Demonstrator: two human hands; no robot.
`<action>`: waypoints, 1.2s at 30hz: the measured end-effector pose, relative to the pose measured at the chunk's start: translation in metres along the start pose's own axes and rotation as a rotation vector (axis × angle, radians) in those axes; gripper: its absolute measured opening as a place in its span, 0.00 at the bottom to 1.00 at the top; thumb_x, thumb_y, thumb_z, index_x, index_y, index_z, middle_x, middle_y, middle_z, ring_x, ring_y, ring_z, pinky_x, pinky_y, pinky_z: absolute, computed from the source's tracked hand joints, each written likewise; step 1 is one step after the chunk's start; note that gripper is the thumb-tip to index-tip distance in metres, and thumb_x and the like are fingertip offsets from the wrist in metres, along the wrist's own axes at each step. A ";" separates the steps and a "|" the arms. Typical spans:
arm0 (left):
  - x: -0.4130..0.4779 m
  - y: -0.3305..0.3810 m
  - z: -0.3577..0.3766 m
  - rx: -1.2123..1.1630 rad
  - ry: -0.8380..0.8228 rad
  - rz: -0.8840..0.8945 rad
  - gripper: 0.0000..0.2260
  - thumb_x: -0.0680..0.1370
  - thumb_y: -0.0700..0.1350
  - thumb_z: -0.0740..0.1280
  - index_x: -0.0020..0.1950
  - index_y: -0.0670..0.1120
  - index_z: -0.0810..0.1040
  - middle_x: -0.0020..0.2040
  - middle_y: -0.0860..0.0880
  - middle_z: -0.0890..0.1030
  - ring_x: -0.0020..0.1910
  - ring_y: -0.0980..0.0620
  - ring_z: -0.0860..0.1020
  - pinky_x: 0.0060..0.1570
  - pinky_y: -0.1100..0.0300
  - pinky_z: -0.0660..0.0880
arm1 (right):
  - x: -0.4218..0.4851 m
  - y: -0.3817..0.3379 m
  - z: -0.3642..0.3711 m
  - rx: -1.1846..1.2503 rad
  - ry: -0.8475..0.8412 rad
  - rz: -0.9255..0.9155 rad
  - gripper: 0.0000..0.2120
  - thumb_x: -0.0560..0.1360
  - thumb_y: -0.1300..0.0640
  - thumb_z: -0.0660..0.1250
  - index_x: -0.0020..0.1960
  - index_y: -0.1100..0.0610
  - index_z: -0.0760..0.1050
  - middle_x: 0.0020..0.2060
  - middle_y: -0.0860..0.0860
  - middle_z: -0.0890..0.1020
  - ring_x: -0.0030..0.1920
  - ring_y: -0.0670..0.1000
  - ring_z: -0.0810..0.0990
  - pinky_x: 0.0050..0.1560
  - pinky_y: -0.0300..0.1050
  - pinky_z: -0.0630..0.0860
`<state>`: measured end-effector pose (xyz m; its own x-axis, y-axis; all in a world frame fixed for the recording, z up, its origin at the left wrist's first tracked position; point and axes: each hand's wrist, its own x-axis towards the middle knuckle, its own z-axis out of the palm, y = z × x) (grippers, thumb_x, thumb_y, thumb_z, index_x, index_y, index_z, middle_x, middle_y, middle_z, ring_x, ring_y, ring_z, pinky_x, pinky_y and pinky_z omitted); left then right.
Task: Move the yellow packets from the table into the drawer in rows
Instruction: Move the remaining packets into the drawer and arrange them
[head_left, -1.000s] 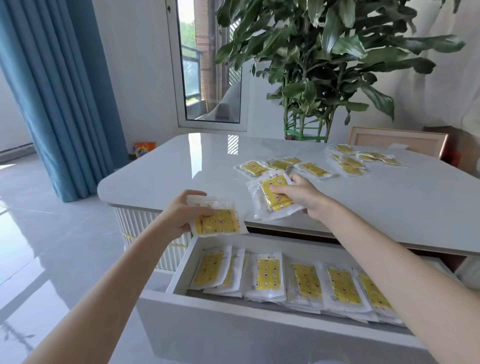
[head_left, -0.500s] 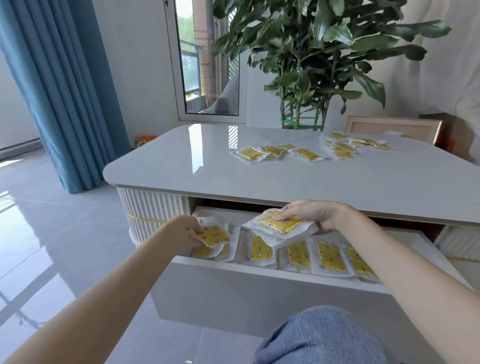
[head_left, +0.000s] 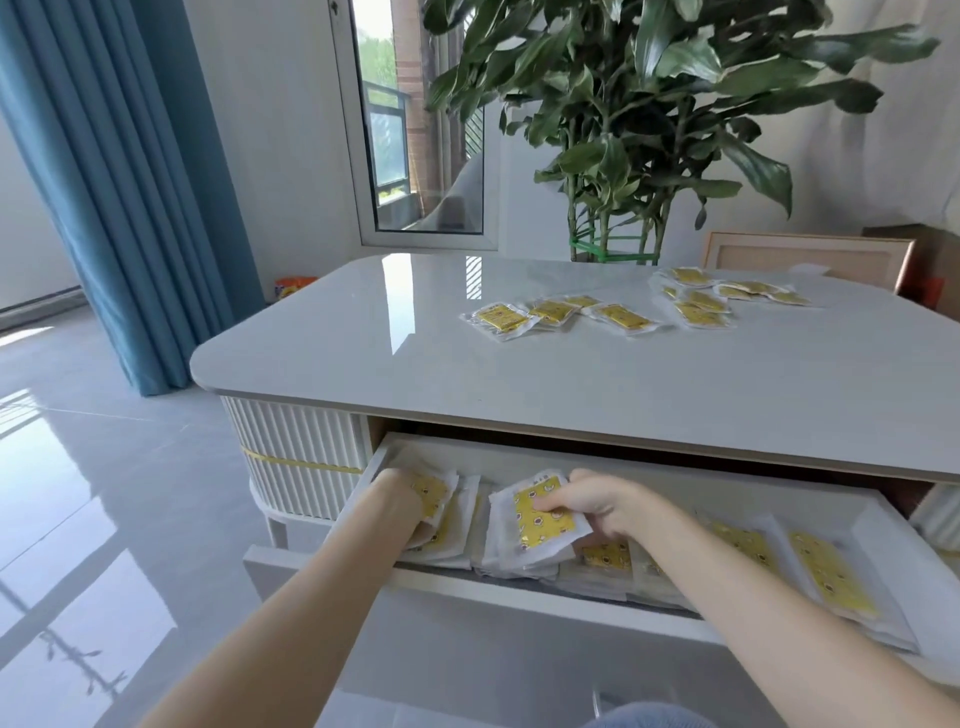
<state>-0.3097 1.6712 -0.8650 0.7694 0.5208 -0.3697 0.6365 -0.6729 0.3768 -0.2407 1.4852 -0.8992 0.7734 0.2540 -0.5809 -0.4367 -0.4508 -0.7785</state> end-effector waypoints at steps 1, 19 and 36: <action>-0.002 0.001 0.002 0.133 -0.011 0.078 0.14 0.82 0.44 0.56 0.64 0.41 0.74 0.65 0.44 0.73 0.65 0.50 0.71 0.61 0.62 0.66 | 0.003 0.001 0.001 0.034 0.013 0.002 0.08 0.76 0.68 0.67 0.53 0.65 0.70 0.41 0.59 0.82 0.37 0.55 0.83 0.48 0.57 0.80; 0.037 0.010 0.025 0.289 -0.244 0.327 0.26 0.80 0.40 0.56 0.77 0.47 0.54 0.77 0.44 0.48 0.76 0.42 0.51 0.74 0.50 0.56 | 0.019 0.009 -0.002 0.185 0.165 -0.014 0.19 0.76 0.69 0.65 0.66 0.66 0.67 0.52 0.63 0.80 0.40 0.57 0.82 0.37 0.51 0.80; 0.062 0.009 0.030 0.654 -0.327 0.507 0.26 0.81 0.44 0.58 0.77 0.45 0.54 0.78 0.46 0.42 0.77 0.42 0.44 0.72 0.46 0.56 | 0.037 -0.005 0.024 -0.018 0.212 0.022 0.19 0.77 0.63 0.66 0.66 0.65 0.70 0.63 0.54 0.75 0.65 0.55 0.73 0.64 0.44 0.70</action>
<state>-0.2583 1.6816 -0.9104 0.8336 -0.0296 -0.5516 -0.0105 -0.9992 0.0378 -0.2203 1.5174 -0.9222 0.8440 0.0587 -0.5331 -0.4477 -0.4702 -0.7606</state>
